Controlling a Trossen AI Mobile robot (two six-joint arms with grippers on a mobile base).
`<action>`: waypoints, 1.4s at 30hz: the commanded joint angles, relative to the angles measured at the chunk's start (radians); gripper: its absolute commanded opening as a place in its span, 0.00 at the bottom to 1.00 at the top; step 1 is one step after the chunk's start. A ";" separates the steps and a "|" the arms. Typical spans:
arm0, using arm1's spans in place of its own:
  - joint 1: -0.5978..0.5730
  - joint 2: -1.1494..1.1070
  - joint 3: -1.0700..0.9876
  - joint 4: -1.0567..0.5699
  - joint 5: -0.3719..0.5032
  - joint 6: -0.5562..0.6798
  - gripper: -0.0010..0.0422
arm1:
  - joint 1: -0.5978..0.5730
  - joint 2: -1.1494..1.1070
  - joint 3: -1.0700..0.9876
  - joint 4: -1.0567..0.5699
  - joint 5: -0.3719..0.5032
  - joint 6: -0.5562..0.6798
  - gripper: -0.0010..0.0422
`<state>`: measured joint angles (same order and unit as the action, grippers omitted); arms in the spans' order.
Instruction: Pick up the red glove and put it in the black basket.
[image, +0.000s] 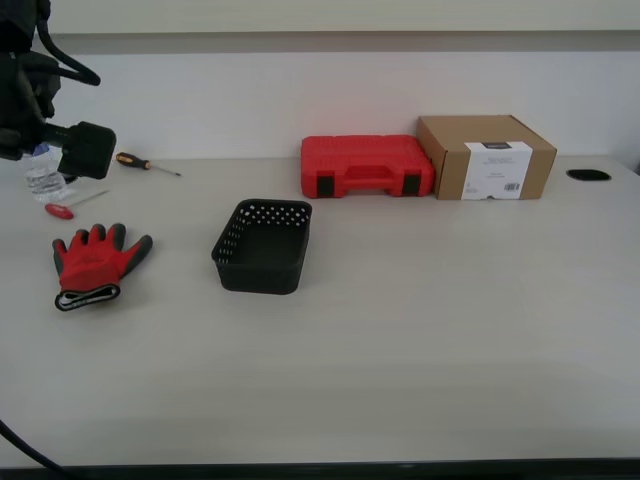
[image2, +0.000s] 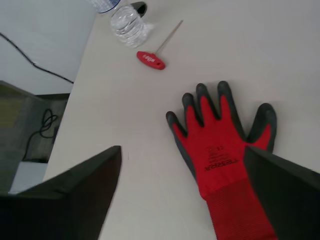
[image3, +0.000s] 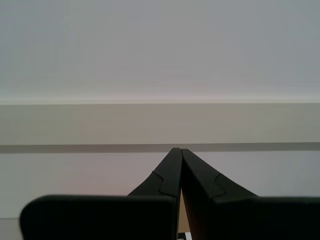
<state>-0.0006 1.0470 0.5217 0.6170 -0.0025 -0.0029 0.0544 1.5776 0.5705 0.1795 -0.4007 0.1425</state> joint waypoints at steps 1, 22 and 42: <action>0.000 0.000 0.002 0.003 0.000 0.003 0.02 | 0.006 0.026 0.002 0.003 -0.066 -0.004 0.96; 0.000 0.000 0.002 0.003 0.000 0.003 0.02 | 0.049 0.300 0.010 0.128 0.017 -0.011 0.83; 0.000 0.000 0.002 0.003 0.000 0.003 0.02 | 0.060 0.789 0.179 0.135 0.133 -0.066 0.84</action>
<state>-0.0006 1.0470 0.5217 0.6167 -0.0025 -0.0025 0.1131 2.3505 0.7414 0.3237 -0.2752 0.0795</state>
